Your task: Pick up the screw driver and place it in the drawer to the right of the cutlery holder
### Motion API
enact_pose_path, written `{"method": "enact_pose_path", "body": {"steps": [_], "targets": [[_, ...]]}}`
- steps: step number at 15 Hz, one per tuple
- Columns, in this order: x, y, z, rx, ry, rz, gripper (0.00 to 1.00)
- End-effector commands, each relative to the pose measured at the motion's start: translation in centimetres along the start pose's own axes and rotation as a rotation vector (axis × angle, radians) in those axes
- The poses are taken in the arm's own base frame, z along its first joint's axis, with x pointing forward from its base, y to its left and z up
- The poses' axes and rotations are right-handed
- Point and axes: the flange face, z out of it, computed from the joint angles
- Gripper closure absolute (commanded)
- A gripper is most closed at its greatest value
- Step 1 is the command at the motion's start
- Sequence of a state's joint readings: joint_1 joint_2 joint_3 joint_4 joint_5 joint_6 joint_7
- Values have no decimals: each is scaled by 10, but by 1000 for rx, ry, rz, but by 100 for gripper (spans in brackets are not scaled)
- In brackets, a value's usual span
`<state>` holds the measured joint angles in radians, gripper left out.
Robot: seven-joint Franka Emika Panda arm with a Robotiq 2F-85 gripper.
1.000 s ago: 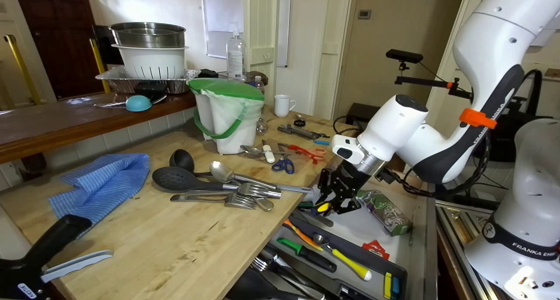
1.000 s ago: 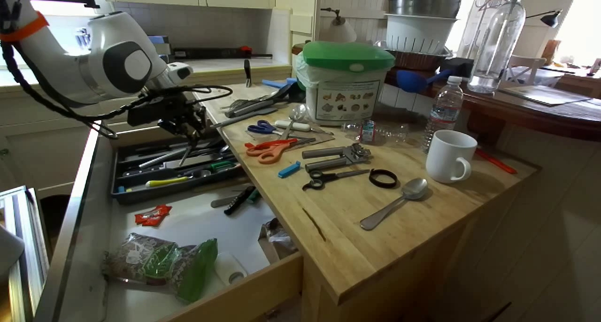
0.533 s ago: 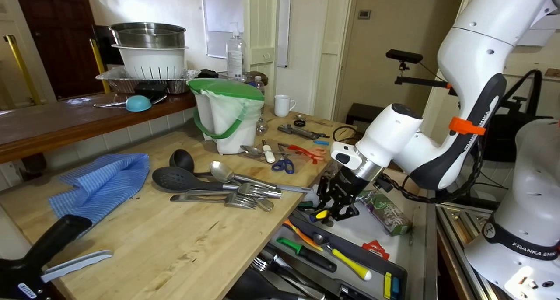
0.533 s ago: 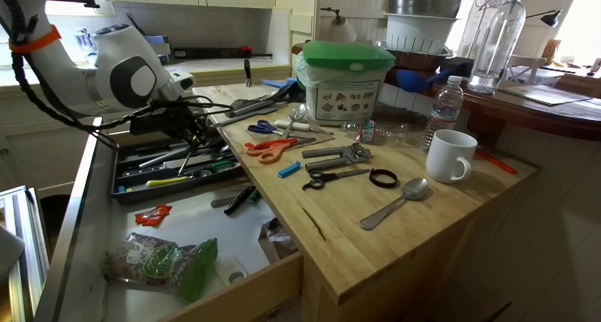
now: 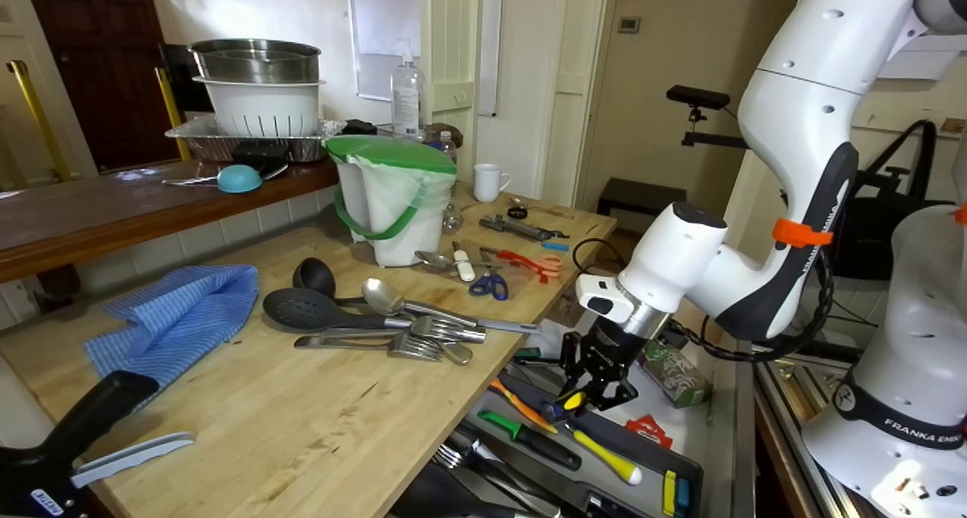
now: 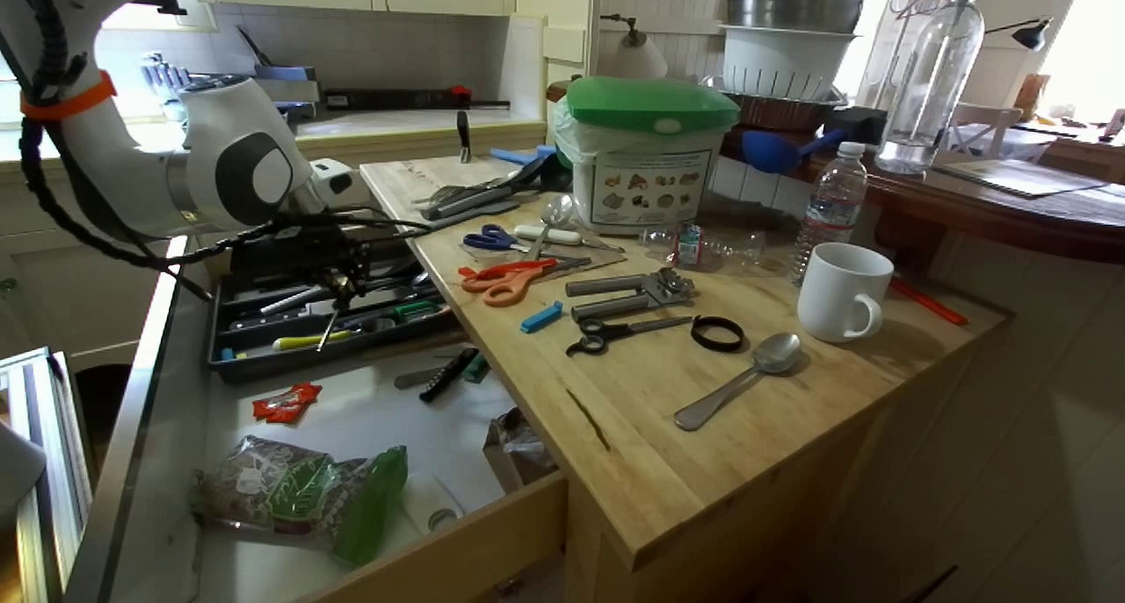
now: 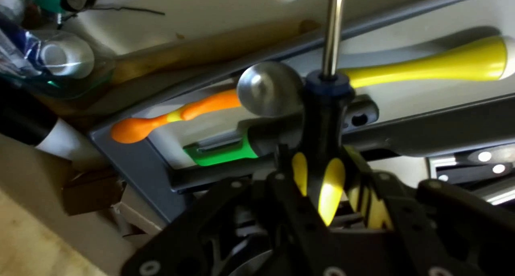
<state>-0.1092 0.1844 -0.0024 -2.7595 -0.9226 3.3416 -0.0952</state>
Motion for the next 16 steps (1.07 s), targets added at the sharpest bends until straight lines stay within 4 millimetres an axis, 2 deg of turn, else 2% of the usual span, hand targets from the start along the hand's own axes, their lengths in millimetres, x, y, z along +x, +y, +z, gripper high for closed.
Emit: {"method": "enact_pose_path", "body": {"steps": [1, 5, 9, 12, 13, 16], "targets": [[-14, -3, 5, 20, -24, 42, 91], [-17, 24, -20, -60, 7, 226, 91], [-22, 40, -27, -99, 16, 456, 91], [-24, 45, -34, -118, 28, 620, 91], [-24, 46, -36, -123, 31, 673, 91], [-31, 47, -25, -117, 10, 833, 91]]}}
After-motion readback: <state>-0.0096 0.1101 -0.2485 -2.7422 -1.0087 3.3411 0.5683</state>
